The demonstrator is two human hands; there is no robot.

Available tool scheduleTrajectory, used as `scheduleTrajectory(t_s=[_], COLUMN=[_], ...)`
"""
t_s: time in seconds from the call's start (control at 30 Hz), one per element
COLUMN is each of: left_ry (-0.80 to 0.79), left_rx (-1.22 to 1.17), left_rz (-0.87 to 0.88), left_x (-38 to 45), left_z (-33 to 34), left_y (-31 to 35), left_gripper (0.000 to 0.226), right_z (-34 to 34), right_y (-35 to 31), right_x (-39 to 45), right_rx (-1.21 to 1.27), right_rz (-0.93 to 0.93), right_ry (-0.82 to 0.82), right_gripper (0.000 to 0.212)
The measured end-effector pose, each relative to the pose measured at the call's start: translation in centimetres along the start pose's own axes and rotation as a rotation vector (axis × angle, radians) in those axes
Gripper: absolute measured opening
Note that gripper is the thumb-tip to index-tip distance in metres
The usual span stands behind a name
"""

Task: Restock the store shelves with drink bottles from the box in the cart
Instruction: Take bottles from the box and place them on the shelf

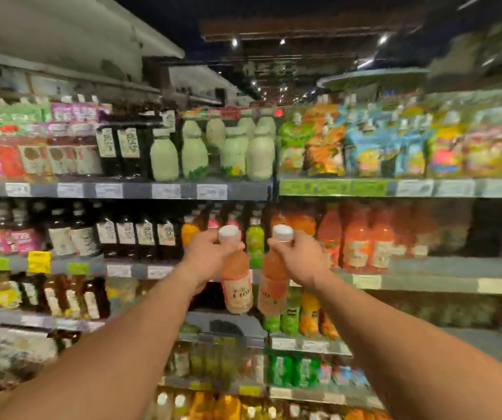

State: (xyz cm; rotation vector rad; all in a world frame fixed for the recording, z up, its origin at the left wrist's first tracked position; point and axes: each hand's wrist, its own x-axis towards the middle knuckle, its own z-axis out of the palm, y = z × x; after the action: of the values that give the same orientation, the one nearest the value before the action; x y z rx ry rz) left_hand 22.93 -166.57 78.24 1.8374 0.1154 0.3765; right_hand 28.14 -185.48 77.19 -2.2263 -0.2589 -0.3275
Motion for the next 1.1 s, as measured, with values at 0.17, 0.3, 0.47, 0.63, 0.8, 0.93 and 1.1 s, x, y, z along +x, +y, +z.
scheduleTrajectory(t_s=[0.17,0.3,0.47,0.63,0.8,0.93,1.1], left_ry=[-0.136,-0.25,-0.284,-0.335,-0.311,-0.248,-0.161], left_rx=[-0.073,-0.061,0.043,0.064,0.067,0.123,0.071], left_rz=[-0.011,0.012,0.107,0.146,0.117,0.149,0.212], left_x=[-1.1,-2.1,-2.2,-1.4,0.7,2.1,4.8], left_z=[13.2,21.4,29.2,34.2,37.4,39.2,41.4], left_y=[4.3,6.7,8.8,9.5,9.3,9.3,9.8], left_gripper=[0.016,0.012,0.013,0.017,0.018,0.016,0.032], right_z=[-11.2,-18.3,-24.0,-27.2,-28.3,-28.1,-28.9], right_y=[8.1,12.6,16.9,20.6,23.4,25.0,26.1], right_x=[-1.5,-2.6,-3.4,-3.5,-2.0,-0.1,4.2], right_rx=[-0.091,-0.111,-0.117,-0.143,-0.144,-0.136,-0.065], right_rz=[0.073,0.125,0.171,0.244,0.274,0.274,0.159], right_ry=[0.076,0.137,0.199,0.26,0.322,0.318,0.351], right_gripper=[0.048,0.049,0.05,0.046,0.044,0.042,0.037])
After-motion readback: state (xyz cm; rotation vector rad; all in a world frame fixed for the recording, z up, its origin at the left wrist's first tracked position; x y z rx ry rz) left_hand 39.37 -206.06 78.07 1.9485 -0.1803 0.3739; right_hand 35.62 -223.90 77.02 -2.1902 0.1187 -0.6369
